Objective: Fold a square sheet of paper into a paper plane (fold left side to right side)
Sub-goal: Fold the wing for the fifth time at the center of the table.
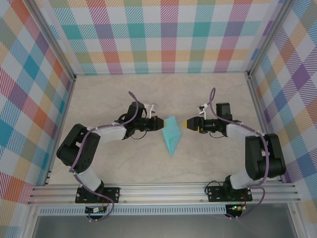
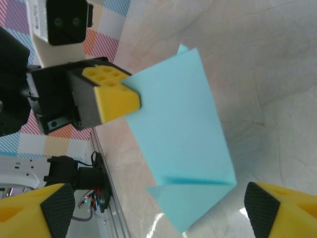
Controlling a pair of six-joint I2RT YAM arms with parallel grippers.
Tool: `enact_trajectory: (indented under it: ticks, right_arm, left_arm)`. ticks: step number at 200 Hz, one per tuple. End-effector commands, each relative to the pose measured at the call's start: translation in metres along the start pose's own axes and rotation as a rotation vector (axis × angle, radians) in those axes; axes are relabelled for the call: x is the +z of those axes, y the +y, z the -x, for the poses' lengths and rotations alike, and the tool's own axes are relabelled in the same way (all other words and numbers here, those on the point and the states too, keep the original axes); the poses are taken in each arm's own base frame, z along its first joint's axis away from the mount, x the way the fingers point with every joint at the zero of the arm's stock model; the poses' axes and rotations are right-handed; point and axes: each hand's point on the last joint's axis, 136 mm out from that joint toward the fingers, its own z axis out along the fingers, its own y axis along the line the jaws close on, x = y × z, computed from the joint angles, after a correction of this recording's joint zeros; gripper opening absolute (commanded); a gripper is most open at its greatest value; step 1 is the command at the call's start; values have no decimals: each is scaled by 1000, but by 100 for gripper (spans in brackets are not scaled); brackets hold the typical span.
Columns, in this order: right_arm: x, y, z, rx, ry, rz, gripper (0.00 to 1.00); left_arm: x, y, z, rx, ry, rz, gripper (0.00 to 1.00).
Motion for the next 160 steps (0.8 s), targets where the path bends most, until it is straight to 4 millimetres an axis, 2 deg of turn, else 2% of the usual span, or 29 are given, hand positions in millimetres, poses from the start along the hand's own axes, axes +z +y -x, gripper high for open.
enact_trajectory:
  ticks: [1,50,79,128,160]
  right_arm:
    - [13,14,11,-144,27,111,88]
    - [29,9,6,-117,88,211,80]
    - [33,12,-2,-107,121,265,70]
    - [34,14,-11,-82,156,311,48]
    - [34,15,-13,-83,163,312,27]
  left_arm:
    - [-11,-23,-4,120,31,-110,0]
    - [-16,-35,-9,152,72,-174,0]
    - [-15,-36,-10,155,81,-185,0]
    - [-12,-32,-10,149,88,-181,0]
    - [-8,-27,-10,139,93,-164,0]
